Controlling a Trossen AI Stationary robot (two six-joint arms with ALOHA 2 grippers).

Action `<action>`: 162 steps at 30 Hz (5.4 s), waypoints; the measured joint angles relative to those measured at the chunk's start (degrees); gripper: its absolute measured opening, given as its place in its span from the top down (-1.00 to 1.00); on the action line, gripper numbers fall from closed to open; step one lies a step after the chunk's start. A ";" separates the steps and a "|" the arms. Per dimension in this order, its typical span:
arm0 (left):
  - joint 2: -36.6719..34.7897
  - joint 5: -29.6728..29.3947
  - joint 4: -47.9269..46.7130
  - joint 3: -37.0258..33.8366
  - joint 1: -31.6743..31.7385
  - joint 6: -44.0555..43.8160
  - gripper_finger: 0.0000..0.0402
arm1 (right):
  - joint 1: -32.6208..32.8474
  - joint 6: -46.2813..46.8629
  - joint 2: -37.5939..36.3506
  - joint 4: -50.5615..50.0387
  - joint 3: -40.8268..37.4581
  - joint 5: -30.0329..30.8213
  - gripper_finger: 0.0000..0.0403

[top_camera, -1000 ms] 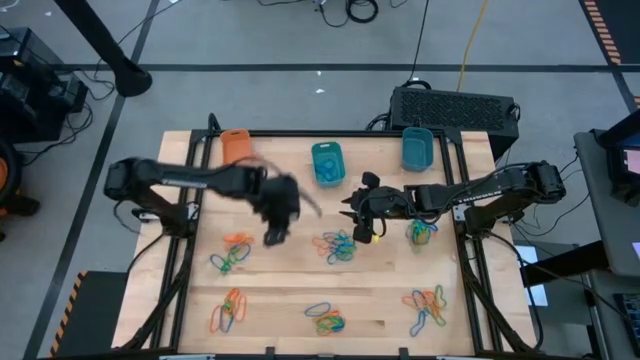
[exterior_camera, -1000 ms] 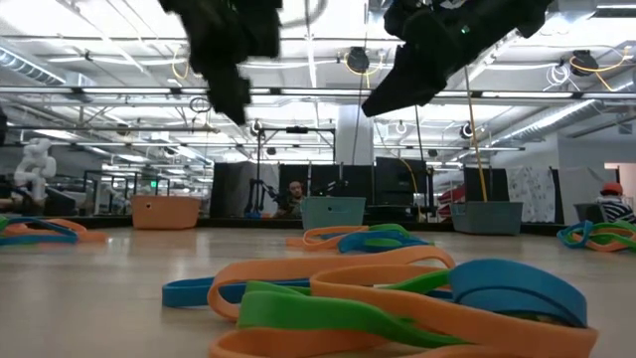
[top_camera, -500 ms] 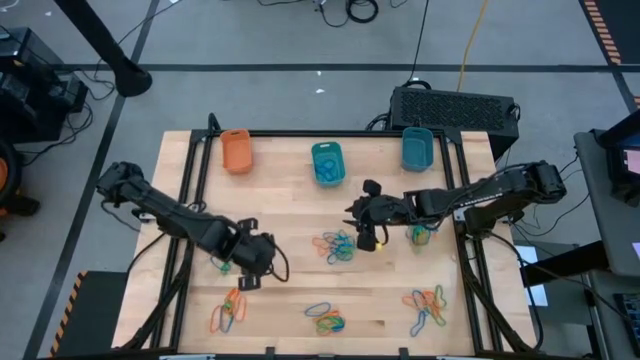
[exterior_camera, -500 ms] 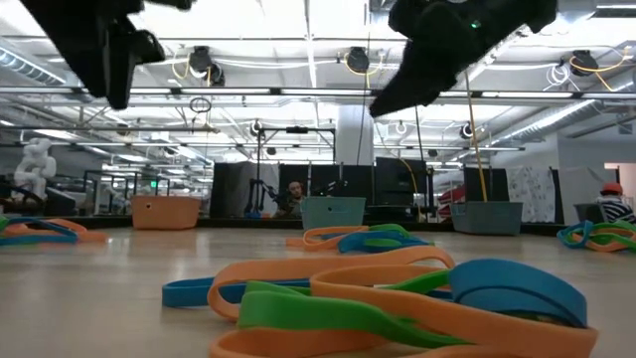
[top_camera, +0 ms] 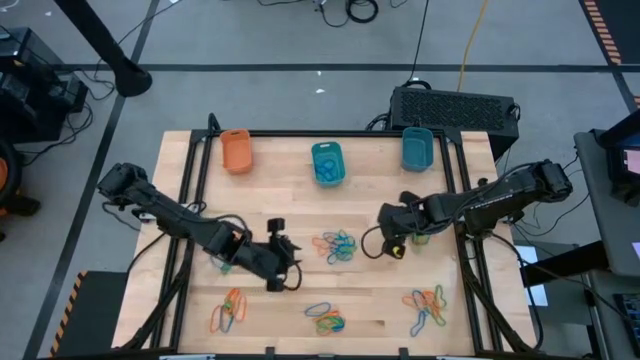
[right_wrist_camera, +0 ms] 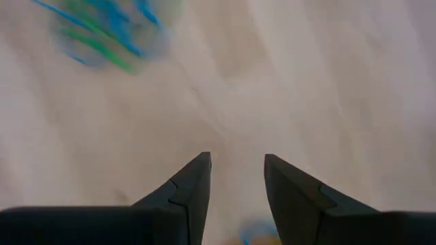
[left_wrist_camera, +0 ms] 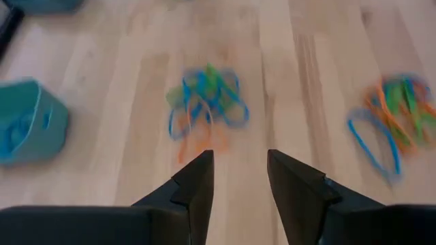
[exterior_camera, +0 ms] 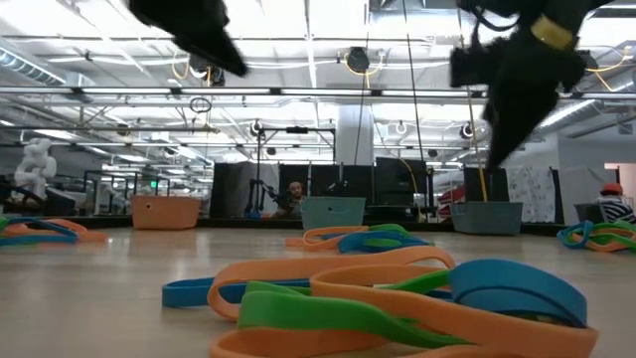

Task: Sort rubber bands into baskets
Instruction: Put the blue rubber band into the light blue bin

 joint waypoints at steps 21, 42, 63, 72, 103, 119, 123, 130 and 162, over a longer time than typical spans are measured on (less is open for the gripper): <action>0.00 18.23 50.13 -18.91 13.65 15.09 0.27 | -12.40 19.65 0.04 -13.00 -10.92 -5.43 0.35; -0.03 18.47 45.80 -18.89 13.65 14.48 0.27 | -12.66 22.59 0.04 -11.32 -11.73 -7.10 0.35; -0.03 18.47 44.63 -18.89 13.65 13.10 0.27 | -12.59 21.71 0.02 -8.15 -13.92 -8.17 0.94; -0.03 18.47 44.59 -18.89 13.65 13.10 0.27 | -12.57 18.20 0.04 -7.93 -8.68 -6.50 0.99; -0.03 18.47 42.81 -18.85 13.65 11.72 0.27 | -2.03 22.63 0.02 -9.15 -4.80 -3.75 0.37; -0.03 18.47 42.79 -18.85 13.65 11.68 0.27 | -6.32 25.00 0.02 2.72 -14.88 -1.05 0.37; -0.03 18.47 42.79 -18.85 13.65 11.68 0.27 | -6.32 24.41 0.02 7.76 -16.47 -1.10 0.40; -0.03 18.47 42.76 -18.85 13.65 11.68 0.27 | -6.32 25.64 0.02 7.31 -16.69 -1.37 0.55; 13.11 23.01 62.46 -18.83 15.81 7.12 0.27 | 3.02 3.75 0.02 25.60 -1.27 3.19 1.00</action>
